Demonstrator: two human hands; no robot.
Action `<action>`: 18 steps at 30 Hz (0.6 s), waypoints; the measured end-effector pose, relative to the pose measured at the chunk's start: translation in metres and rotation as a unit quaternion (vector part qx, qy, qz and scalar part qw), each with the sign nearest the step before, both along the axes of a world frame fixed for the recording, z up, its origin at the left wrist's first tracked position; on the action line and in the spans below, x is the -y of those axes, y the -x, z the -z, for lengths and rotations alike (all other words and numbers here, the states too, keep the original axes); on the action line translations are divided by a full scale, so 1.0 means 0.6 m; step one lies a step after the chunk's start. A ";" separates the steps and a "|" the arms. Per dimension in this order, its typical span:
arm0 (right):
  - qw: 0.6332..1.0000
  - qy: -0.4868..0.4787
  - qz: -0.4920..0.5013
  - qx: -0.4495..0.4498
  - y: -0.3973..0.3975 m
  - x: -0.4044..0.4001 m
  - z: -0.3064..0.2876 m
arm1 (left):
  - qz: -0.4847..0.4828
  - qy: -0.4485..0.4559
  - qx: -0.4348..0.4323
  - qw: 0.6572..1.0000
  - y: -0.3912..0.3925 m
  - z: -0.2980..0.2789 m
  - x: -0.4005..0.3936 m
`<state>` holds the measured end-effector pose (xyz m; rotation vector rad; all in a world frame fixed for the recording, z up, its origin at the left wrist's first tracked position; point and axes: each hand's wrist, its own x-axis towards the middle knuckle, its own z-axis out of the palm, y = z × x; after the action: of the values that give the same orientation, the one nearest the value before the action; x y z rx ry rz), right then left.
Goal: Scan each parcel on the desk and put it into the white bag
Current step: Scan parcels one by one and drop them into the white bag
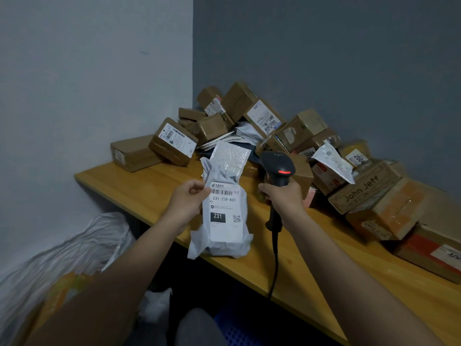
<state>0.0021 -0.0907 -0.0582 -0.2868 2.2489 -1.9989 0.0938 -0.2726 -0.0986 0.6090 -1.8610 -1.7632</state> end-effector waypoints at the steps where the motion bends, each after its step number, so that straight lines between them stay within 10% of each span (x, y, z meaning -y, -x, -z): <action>1: 1.000 0.010 -0.022 0.004 -0.007 -0.004 -0.003 | -0.007 -0.008 -0.001 1.000 0.000 -0.001 0.001; 18: 0.981 -0.136 -0.132 -0.045 -0.076 -0.042 0.030 | -0.027 -0.164 -0.048 0.985 0.039 -0.038 -0.013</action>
<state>0.0476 -0.0656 -0.0760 -0.6208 2.3554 -1.5566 0.0702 -0.2646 -0.0761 0.6747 -1.4860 -2.0423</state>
